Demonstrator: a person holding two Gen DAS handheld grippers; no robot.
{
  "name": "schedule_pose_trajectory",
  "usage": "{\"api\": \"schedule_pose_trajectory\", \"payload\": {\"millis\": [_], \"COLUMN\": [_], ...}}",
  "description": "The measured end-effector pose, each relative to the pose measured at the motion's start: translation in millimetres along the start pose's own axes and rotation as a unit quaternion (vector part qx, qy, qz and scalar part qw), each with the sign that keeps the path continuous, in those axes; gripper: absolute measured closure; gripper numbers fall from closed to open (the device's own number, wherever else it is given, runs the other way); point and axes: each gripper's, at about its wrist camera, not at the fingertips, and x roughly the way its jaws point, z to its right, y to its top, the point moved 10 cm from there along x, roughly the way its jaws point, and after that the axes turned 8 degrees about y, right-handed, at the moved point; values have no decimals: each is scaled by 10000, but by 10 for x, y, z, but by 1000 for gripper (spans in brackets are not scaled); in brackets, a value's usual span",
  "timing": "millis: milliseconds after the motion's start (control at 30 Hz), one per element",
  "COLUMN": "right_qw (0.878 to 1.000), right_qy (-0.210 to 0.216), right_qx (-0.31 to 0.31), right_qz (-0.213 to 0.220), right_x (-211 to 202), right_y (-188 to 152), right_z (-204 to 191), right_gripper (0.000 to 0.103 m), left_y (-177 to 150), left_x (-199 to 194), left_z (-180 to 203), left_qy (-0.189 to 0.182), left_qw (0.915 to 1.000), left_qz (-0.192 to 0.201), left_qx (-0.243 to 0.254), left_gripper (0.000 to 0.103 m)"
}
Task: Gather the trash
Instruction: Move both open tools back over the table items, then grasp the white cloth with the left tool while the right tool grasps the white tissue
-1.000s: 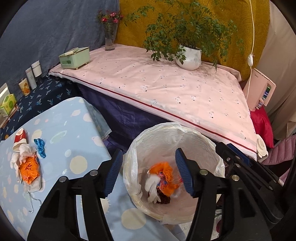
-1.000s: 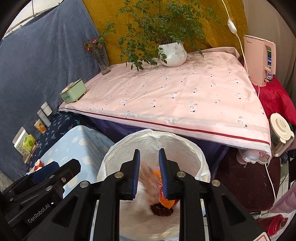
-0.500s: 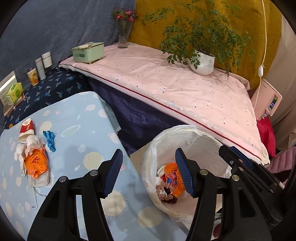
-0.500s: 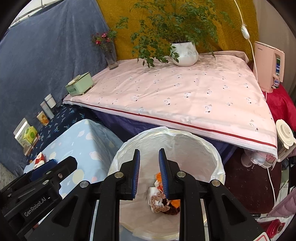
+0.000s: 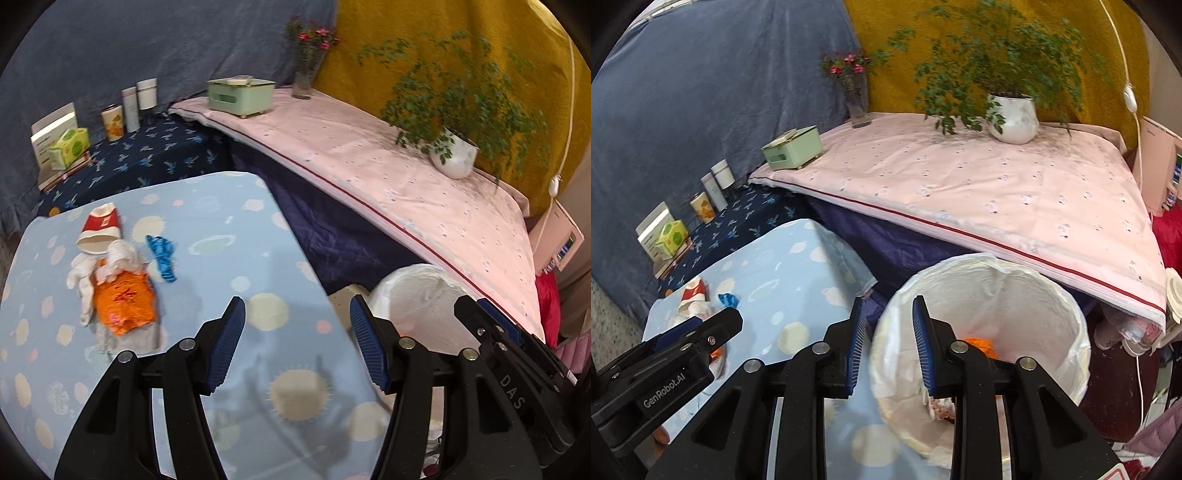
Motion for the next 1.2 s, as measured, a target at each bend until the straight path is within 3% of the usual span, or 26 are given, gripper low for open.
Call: {"api": "schedule_pose_trajectory", "payload": {"millis": [367, 833, 967, 1200], "right_qw": [9970, 9865, 9833, 9784], "right_qy": [389, 874, 991, 1228], "right_qx": [-601, -1140, -1231, -1257], "right_qz": [-280, -782, -904, -1089], "right_x": [202, 709, 934, 1396], "right_y": [-183, -481, -502, -484], "right_z": [-858, -1873, -2126, -2503], "right_gripper": [73, 71, 70, 64], "left_y": [-86, -291, -284, -204], "left_x": [58, 333, 502, 881], "left_z": [-1076, -2399, -2612, -2733], "left_qy": [498, 1076, 1026, 509], "left_qw": [9957, 9795, 9756, 9698], "left_qz": [-108, -423, -564, -827], "left_qx": [-780, -1650, -1857, -2236], "left_gripper": [43, 32, 32, 32]}}
